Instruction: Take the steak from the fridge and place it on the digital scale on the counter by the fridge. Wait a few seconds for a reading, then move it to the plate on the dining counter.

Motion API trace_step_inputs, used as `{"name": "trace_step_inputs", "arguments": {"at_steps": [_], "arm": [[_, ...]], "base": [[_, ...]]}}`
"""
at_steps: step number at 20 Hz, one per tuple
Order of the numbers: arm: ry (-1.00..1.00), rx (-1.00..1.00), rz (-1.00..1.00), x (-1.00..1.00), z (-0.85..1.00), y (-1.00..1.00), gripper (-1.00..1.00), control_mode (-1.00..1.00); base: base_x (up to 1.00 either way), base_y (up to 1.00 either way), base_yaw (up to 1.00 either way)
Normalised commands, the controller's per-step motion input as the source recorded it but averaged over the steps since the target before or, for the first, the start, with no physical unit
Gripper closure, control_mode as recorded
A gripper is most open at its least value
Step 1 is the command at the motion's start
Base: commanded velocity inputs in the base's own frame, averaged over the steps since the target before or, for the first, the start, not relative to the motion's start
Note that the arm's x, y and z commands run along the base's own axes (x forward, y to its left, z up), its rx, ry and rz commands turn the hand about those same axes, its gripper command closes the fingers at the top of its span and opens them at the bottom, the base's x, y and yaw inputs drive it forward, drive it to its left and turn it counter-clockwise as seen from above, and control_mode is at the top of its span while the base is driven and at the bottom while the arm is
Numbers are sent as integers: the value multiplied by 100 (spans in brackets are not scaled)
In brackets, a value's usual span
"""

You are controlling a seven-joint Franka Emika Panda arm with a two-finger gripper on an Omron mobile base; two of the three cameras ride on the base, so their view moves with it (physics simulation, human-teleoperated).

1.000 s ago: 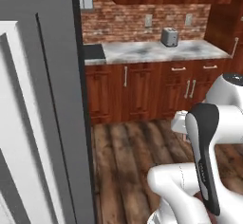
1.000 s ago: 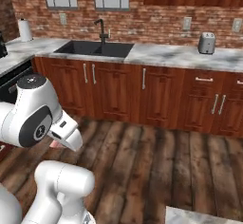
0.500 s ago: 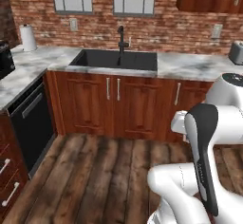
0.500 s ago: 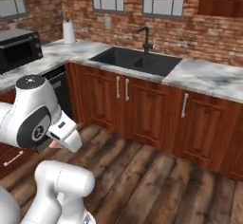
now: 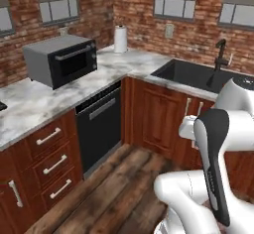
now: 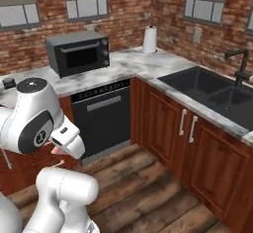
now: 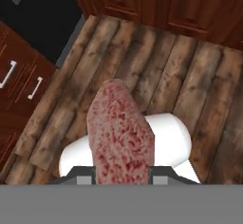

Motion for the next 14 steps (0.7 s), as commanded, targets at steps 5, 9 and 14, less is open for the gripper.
{"name": "trace_step_inputs", "arguments": {"at_steps": [5,9,14], "arm": [[0,0,0,0,0,0,100,100],[0,0,0,0,0,0,100,100],[0,0,0,0,0,0,100,100]], "base": [[100,-14,72],[100,-20,69],[100,-20,67]]}}
